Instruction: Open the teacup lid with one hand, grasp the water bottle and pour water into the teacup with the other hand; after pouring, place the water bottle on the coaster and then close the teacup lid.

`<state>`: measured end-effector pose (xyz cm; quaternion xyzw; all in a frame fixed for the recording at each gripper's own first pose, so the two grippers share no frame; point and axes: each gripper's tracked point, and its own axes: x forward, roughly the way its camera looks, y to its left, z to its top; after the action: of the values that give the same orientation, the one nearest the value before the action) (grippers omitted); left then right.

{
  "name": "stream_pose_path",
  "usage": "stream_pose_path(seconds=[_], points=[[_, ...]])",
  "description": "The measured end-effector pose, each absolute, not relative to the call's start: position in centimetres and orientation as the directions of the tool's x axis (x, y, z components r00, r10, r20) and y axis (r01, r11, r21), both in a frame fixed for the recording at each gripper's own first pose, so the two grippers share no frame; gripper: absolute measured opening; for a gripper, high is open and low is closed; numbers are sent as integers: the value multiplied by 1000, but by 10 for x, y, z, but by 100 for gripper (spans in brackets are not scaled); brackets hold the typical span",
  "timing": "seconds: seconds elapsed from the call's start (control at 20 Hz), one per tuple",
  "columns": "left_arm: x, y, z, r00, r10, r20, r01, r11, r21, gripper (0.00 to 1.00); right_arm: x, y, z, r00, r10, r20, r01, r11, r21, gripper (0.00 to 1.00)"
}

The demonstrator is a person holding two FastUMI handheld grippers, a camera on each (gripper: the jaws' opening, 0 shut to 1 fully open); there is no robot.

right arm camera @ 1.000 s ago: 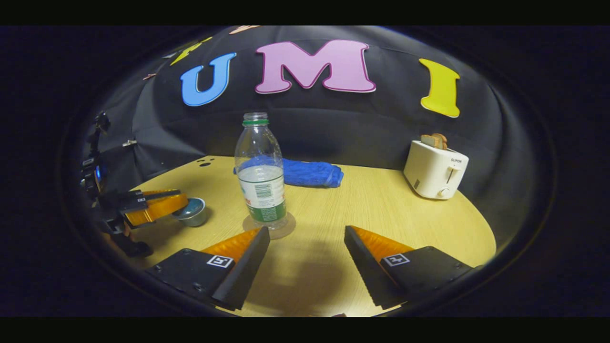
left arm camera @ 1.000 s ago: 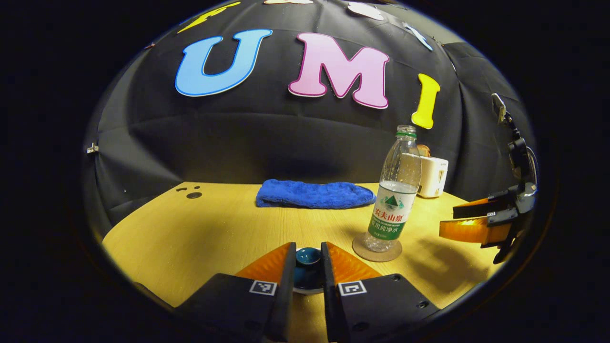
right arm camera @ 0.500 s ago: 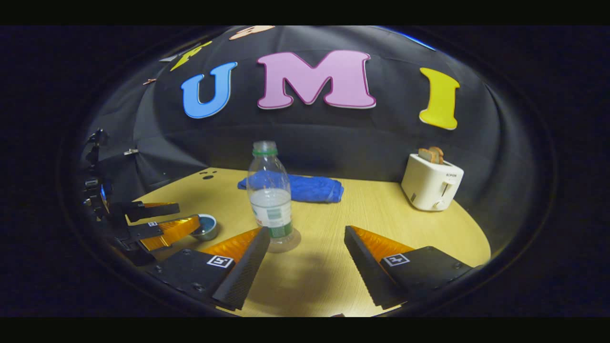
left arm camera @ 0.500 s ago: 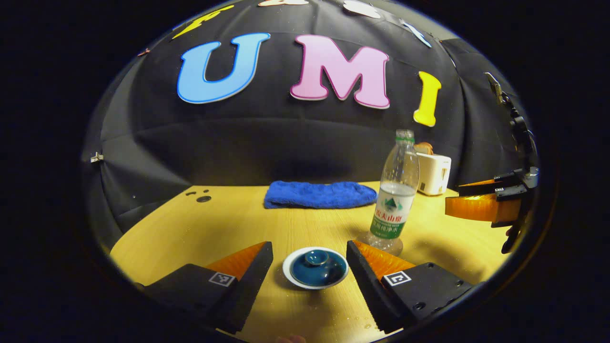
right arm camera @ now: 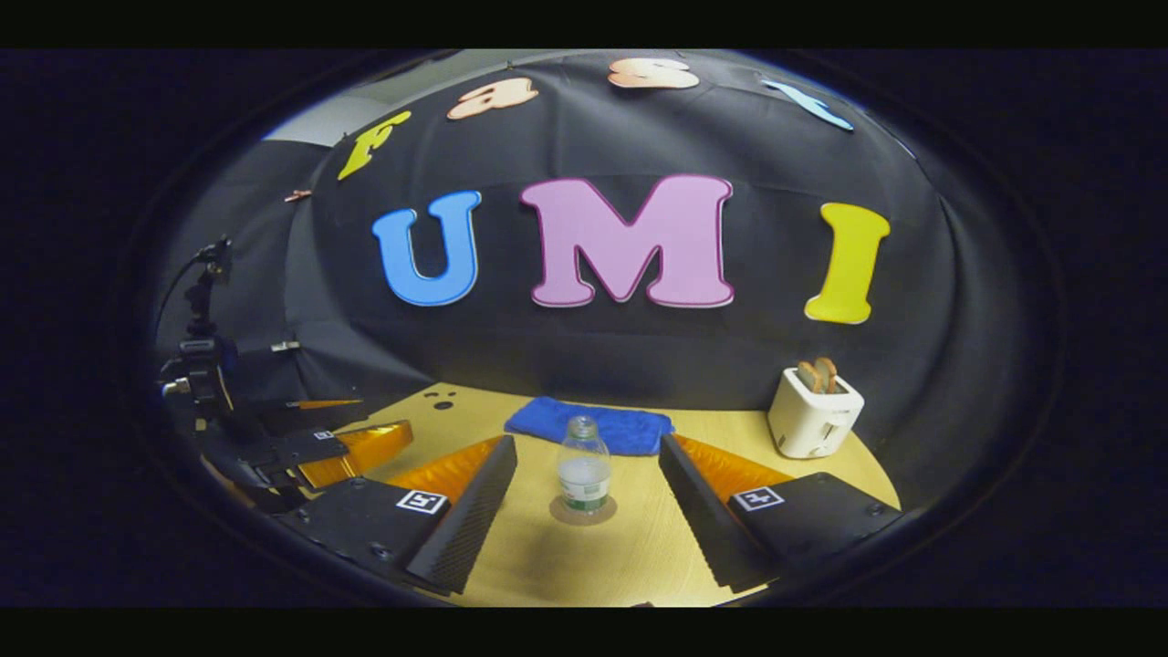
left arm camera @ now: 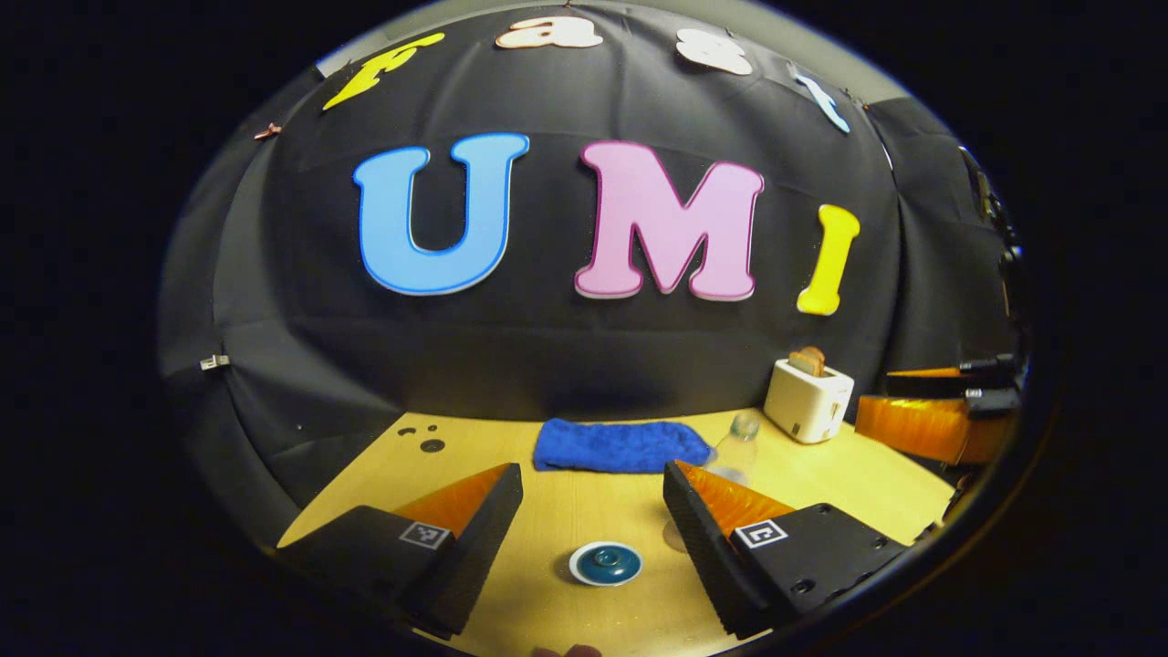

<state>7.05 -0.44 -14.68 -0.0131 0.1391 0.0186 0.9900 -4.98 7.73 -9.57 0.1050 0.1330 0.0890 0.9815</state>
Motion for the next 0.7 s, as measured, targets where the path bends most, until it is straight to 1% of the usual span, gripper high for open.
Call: stream_pose_path(seconds=[0.2,0.3,0.5,0.7], points=[[64,-17,-73,978,8,-210,-9,1000,-7,97,-57,58,-44,966,166,-198,-125,971,206,97],[59,-21,-50,983,3,-185,-3,1000,-2,97,-62,50,-31,970,156,-188,-115,971,210,97],[46,-24,-28,987,14,-159,-15,1000,-8,97,-70,30,-12,978,133,-161,-98,973,208,97],[38,-26,-22,989,27,-147,-26,1000,11,97,-79,18,-10,981,118,-151,-84,973,214,97]])
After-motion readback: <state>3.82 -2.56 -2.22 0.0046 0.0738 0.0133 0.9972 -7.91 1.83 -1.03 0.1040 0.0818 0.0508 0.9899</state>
